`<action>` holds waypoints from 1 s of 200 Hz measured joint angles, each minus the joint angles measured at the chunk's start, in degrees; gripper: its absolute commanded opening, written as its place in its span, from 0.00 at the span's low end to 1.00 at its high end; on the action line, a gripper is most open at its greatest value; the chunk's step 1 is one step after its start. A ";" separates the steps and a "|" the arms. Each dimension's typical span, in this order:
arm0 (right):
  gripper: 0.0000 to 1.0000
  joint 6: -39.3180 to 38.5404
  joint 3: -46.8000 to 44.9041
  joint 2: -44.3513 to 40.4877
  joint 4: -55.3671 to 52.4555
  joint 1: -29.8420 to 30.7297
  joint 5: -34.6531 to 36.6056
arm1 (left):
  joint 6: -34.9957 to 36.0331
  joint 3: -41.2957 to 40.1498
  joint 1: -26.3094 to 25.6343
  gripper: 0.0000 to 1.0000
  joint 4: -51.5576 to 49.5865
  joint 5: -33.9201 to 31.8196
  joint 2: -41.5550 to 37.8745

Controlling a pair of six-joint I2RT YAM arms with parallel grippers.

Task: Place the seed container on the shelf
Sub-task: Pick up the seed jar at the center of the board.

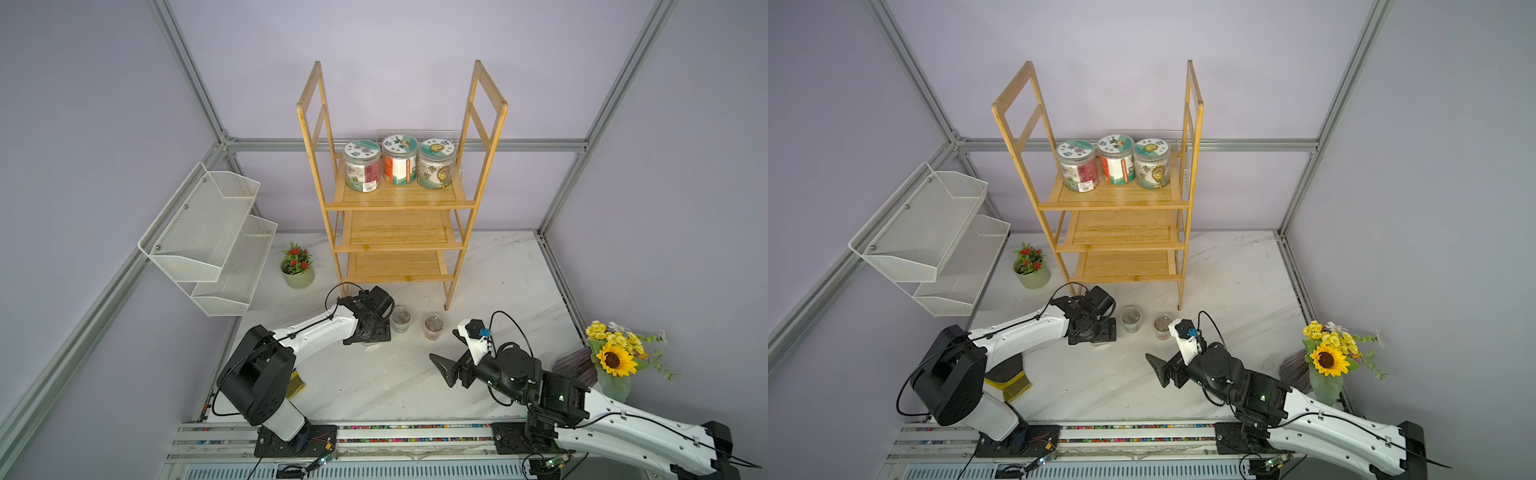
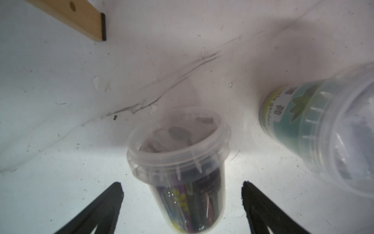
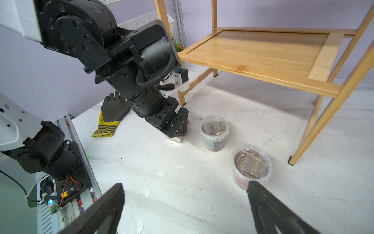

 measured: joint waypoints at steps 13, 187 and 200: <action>0.97 0.02 -0.02 0.02 0.00 0.00 0.00 | -0.37 -0.22 -0.07 0.88 0.31 0.31 0.59; 0.97 0.83 -0.02 -0.35 -0.42 0.00 0.28 | -1.25 -2.36 -0.26 0.70 1.46 1.01 2.40; 0.97 0.92 -0.02 -0.35 -0.42 0.00 0.31 | -0.87 -2.36 -0.26 0.78 0.87 0.79 2.40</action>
